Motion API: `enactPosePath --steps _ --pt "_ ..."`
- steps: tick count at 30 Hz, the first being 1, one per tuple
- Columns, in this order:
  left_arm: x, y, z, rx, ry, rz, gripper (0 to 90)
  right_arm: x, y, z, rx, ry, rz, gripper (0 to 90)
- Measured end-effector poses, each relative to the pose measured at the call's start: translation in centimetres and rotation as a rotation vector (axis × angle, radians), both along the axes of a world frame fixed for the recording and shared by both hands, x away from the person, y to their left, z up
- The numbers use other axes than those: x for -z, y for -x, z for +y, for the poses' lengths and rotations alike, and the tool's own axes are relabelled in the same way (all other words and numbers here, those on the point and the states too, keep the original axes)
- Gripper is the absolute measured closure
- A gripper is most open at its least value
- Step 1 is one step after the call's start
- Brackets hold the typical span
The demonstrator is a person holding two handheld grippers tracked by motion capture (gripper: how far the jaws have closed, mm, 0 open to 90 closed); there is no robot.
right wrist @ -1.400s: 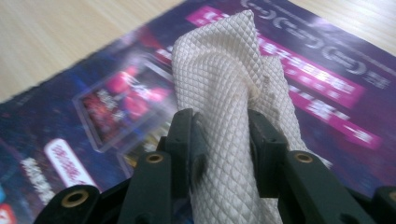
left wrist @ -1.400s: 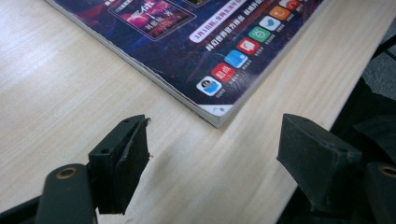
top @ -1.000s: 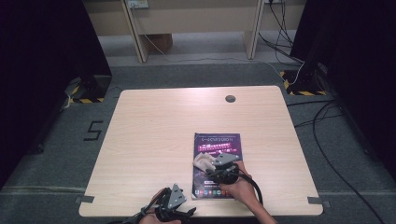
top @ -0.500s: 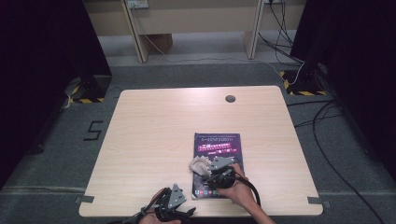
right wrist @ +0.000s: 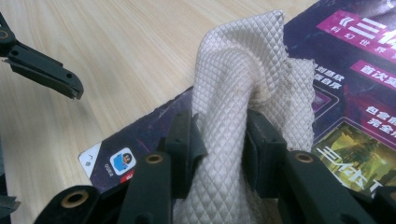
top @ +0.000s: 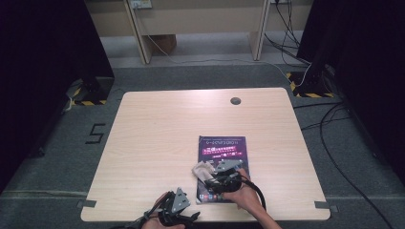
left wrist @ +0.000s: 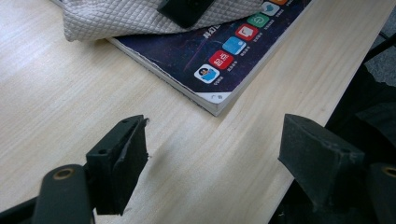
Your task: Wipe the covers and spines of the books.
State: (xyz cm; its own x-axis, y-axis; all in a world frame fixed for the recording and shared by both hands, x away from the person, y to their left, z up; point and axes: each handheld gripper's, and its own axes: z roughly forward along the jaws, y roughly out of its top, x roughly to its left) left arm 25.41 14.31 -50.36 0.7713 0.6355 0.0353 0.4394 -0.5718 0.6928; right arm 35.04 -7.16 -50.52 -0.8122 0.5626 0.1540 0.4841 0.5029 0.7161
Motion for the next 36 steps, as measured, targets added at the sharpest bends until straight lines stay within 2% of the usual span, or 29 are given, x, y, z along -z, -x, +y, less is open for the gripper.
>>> enactPosePath --steps 3,6,7,9,13,14,16,17,18,21,23,29,32,36 --pt "0.0 0.0 0.0 0.005 -0.003 0.002 22.7 0.0 0.0 -0.1 0.004 0.002 0.004 67.8" --pt "0.1 0.0 -0.1 0.006 -0.002 0.002 22.7 -0.1 -0.2 -0.2 0.01 -0.03 0.053 59.2" --pt "0.1 0.0 -0.1 0.006 -0.002 0.002 22.7 -0.1 -0.2 -0.2 0.01 -0.03 0.053 59.2" --pt "0.1 0.0 -0.1 0.009 -0.004 0.004 22.7 -0.3 -0.3 -0.2 0.017 -0.023 0.025 56.1" --pt "0.1 0.0 -0.1 0.007 -0.004 0.002 22.7 -0.9 -0.3 -0.2 0.022 -0.036 -0.034 56.1" --pt "0.1 0.0 -0.1 0.007 -0.004 0.002 22.7 -0.9 -0.3 -0.1 0.022 -0.017 -0.045 56.4" --pt "0.1 0.0 -0.1 0.008 -0.007 0.001 22.7 -0.5 -0.4 -0.1 0.025 0.07 -0.091 57.6" --pt "0.1 0.0 -0.1 0.008 -0.007 0.001 22.7 -0.5 -0.4 -0.1 0.025 0.07 -0.091 57.6" --pt "0.1 0.0 -0.1 0.007 -0.004 0.002 22.7 -0.1 -0.6 -0.3 0.024 0.047 -0.06 61.3" --pt "0.1 0.0 -0.1 0.007 -0.004 0.002 22.7 -0.1 -0.6 -0.4 0.014 0.044 -0.058 66.5" --pt "0.1 0.0 -0.1 0.007 -0.006 0.003 22.7 -0.1 -0.2 -0.2 -0.004 0.05 -0.076 70.8" --pt "0.1 -0.1 0.0 0.003 -0.007 -0.004 22.8 0.0 0.5 0.2 -0.047 0.028 -0.037 71.2" --pt "0.0 -0.1 0.0 -0.002 -0.003 -0.004 22.8 0.0 1.0 0.5 -0.069 0.024 -0.033 71.2" --pt "0.0 -0.1 0.0 -0.001 -0.003 -0.004 22.8 0.0 1.2 0.4 -0.068 0.022 -0.029 70.9"
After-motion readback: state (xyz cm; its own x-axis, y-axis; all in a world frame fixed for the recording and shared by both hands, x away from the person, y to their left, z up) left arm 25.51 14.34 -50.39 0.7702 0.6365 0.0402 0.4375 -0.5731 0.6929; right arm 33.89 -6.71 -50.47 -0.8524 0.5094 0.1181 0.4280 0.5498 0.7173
